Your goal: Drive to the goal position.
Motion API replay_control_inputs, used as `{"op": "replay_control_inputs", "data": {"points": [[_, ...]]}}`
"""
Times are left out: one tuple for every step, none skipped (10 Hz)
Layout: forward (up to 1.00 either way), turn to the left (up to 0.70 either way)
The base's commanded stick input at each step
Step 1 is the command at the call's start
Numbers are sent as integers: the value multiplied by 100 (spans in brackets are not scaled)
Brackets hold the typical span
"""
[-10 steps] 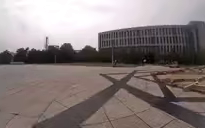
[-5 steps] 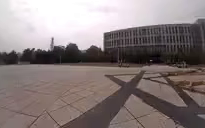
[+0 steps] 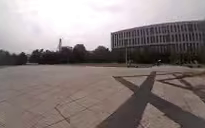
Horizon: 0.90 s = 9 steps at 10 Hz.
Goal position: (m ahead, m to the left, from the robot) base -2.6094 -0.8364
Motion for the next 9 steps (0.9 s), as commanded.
{"op": "replay_control_inputs", "data": {"points": [[100, 33], [100, 33], [100, 33], [100, 33], [100, 33], [100, 33], [100, 33], [100, 33], [100, 33]]}}
